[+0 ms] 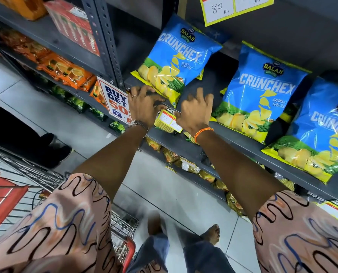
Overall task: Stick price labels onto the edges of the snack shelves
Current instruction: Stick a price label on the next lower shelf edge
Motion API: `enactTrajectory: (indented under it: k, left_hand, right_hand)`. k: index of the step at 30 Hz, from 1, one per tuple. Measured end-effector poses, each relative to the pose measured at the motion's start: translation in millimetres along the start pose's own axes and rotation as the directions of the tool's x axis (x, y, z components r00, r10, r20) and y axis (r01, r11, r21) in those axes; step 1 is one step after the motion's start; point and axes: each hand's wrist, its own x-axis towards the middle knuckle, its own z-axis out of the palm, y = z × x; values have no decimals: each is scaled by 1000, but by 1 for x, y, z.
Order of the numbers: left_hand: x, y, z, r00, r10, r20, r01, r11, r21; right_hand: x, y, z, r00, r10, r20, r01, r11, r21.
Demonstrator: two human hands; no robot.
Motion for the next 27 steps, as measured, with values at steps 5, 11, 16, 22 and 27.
enactTrajectory:
  k: [5, 11, 16, 22, 27]
  left_hand:
    - [-12, -3, 3, 993, 113, 24, -114, 993, 41]
    - [-8, -1, -1, 999, 47, -27, -46, 998, 42]
    - [-8, -1, 4, 999, 42, -24, -40, 996, 78]
    - [-12, -8, 11, 998, 34, 54, -39, 995, 92]
    - [-45, -17, 2, 997, 72, -7, -72, 997, -5]
  right_hand:
    - [-7, 1, 2, 994, -103, 31, 104, 993, -47]
    - [-5, -3, 0, 993, -117, 23, 117, 993, -21]
    - [-3, -2, 6, 995, -99, 7, 99, 995, 3]
    - [-4, 10, 17, 998, -49, 44, 48, 999, 25]
    - [-50, 18, -5, 990, 137, -29, -125, 956, 265]
